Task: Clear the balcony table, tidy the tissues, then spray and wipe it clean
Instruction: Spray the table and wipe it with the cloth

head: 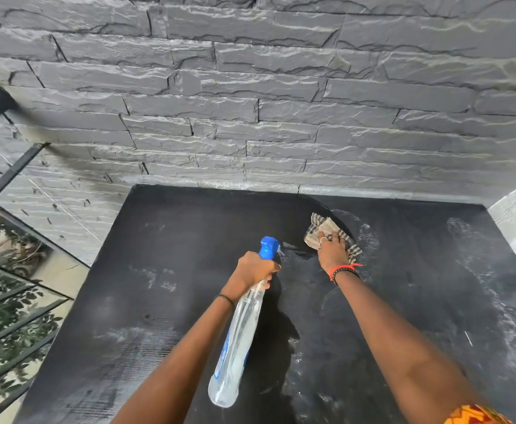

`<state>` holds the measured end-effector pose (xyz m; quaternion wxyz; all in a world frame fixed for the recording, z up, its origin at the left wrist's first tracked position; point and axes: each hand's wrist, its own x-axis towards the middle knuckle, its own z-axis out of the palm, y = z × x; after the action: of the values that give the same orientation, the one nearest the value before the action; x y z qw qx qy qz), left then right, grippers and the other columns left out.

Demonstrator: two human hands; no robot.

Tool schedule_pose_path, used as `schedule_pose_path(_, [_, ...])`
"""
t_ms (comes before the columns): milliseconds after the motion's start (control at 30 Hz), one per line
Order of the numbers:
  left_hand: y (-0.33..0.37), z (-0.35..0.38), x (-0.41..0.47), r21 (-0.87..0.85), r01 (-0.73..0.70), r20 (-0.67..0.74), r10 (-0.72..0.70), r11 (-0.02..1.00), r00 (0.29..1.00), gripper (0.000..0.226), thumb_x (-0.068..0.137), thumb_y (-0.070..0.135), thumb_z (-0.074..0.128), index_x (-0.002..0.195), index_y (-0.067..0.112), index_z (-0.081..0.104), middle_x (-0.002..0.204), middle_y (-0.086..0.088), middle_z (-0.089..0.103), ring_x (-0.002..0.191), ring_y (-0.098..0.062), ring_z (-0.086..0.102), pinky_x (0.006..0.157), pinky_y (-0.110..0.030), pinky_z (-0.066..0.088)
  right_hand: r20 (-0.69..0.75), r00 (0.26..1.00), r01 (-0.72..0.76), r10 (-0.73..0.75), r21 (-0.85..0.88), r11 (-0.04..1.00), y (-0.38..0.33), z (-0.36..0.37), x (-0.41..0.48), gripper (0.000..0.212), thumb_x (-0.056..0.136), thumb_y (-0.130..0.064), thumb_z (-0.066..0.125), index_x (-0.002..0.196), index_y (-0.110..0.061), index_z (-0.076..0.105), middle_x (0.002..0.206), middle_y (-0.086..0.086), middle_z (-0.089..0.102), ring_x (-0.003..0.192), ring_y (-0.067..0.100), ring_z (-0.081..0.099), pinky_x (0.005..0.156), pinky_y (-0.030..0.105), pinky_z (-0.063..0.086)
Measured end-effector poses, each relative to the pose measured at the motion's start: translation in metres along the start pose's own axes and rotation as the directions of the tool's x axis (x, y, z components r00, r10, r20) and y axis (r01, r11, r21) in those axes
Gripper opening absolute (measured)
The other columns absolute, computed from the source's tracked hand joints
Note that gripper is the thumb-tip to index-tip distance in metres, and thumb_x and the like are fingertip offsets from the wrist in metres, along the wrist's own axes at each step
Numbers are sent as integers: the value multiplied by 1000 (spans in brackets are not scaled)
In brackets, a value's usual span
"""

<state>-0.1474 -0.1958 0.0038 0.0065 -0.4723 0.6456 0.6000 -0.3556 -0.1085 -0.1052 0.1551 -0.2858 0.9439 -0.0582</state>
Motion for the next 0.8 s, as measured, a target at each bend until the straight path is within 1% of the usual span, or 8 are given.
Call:
schedule_pose_path(133, [-7, 1, -4, -17, -43, -44, 42, 999, 998, 19, 76, 12, 65, 66, 8, 48, 52, -4, 50, 38, -16, 48, 47, -23, 45, -7, 1000, -2, 2, -9, 1000, -1, -1, -2, 54, 96, -7, 32, 147, -27, 29, 157, 16, 11, 141, 41, 11, 112, 55, 22])
schedule_pose_path(300, [-14, -12, -4, -78, -43, -58, 39, 996, 998, 20, 76, 13, 66, 69, 8, 47, 51, -2, 49, 40, -16, 46, 52, -28, 45, 7, 1000, 24, -24, -15, 1000, -14, -1, -5, 55, 96, -4, 32, 146, -26, 31, 156, 18, 10, 141, 42, 10, 111, 57, 22])
schedule_pose_path(433, [-20, -27, -2, -87, -39, -87, 32, 995, 996, 19, 77, 13, 66, 71, 8, 48, 52, -3, 49, 42, -17, 48, 54, -28, 46, 5, 987, 163, -163, -36, 986, -56, 8, -15, 49, 95, -8, 33, 141, -24, 40, 155, 16, 15, 140, 41, 15, 110, 54, 27])
schedule_pose_path(533, [-28, -40, -1, -105, -28, -118, 16, 994, 993, 20, 76, 13, 67, 70, 8, 48, 52, -4, 49, 42, -18, 47, 54, -29, 46, 40, 953, 302, -300, -58, 952, -90, 21, -29, 43, 96, -11, 32, 136, -19, 45, 156, 16, 14, 140, 39, 16, 111, 51, 26])
schedule_pose_path(633, [-32, -50, -2, -101, -23, -139, 9, 995, 990, 18, 76, 9, 65, 68, 7, 48, 52, -6, 49, 42, -19, 48, 52, -28, 45, 63, 924, 382, -378, -90, 920, -101, 37, -57, 38, 97, -14, 34, 131, -16, 49, 157, 15, 13, 142, 35, 15, 112, 51, 23])
schedule_pose_path(667, [-33, -52, -2, -95, -23, -144, 9, 995, 989, 18, 76, 8, 64, 67, 7, 48, 53, -6, 50, 42, -20, 48, 50, -27, 45, 66, 917, 399, -394, -93, 912, -98, 40, -70, 39, 98, -15, 34, 134, -17, 47, 157, 15, 11, 144, 34, 13, 114, 51, 21])
schedule_pose_path(733, [-33, -54, -2, -95, -26, -150, 11, 995, 989, 18, 75, 8, 64, 65, 8, 48, 53, -7, 50, 42, -20, 48, 49, -26, 44, 50, 897, 441, -439, -101, 892, -83, 42, -98, 48, 98, -14, 33, 145, -24, 34, 158, 13, 10, 145, 32, 11, 115, 49, 18])
schedule_pose_path(800, [-34, -54, -3, -110, -30, -147, 13, 993, 989, 20, 76, 9, 65, 65, 8, 47, 53, -6, 49, 43, -20, 47, 48, -25, 43, 32, 874, 485, -485, -121, 866, -57, 41, -121, 56, 96, -13, 37, 148, -28, 25, 158, 12, 12, 145, 31, 12, 117, 46, 17])
